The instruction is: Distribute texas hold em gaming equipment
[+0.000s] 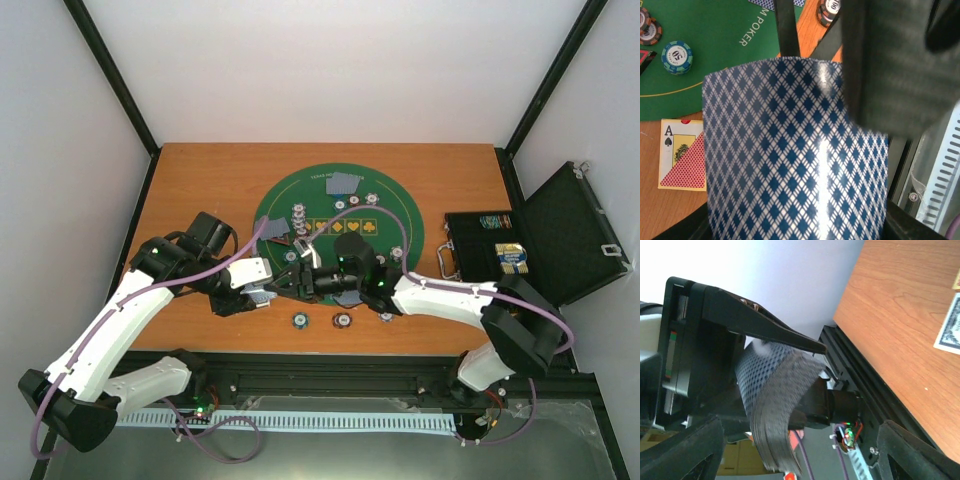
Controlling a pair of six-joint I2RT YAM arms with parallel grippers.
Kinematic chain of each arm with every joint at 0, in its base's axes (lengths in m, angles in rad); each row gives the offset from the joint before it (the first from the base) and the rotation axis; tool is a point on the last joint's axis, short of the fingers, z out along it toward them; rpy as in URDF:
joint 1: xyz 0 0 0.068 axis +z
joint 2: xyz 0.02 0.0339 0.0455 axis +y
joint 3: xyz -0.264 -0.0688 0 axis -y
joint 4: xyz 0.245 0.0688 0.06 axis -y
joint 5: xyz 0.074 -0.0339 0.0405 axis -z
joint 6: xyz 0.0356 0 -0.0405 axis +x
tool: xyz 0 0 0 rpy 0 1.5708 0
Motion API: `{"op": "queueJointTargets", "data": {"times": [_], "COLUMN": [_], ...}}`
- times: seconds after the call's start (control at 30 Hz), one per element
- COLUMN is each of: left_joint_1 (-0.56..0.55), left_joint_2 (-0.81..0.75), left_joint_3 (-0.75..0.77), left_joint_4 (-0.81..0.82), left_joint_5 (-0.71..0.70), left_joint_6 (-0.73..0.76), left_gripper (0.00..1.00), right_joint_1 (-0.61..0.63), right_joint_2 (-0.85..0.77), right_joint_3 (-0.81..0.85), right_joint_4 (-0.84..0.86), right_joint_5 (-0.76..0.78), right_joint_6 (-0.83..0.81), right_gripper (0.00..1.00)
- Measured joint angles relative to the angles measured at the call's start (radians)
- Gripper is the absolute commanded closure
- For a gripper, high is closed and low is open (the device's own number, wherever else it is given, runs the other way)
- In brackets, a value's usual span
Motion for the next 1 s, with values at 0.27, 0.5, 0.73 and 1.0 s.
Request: {"op": "queueJointTargets", "data": {"times": [0.27, 0.5, 0.73, 1.0], "left_joint_1": [0.000, 0.000, 0.000, 0.000], "left_joint_2": [0.000, 0.000, 0.001, 0.003], "left_joint_3": [0.000, 0.000, 0.000, 0.000], "left_joint_4": [0.000, 0.000, -0.007, -0.006], "left_joint_5": [0.000, 0.005, 0.000, -0.001], "left_joint_6": [0.000, 0.000, 0.000, 0.000], "left_gripper": [0.80, 0.80, 0.79, 0.80], "right_joint_1": [0.032, 0.039, 0.029, -0.010], "right_joint_2": [0.100, 0.167, 0.182, 0.114], "right_joint_3": [0.060, 0.076, 0.055, 0.004], "right_joint_4": [0.108, 0.170, 0.230, 0.206], "right_joint_5": [-0.026, -0.041, -0.061, -0.072], "right_joint_6": [0.045, 0.074, 0.088, 0.065], "right_gripper": [0.19, 0.25, 0.32, 0.45]}}
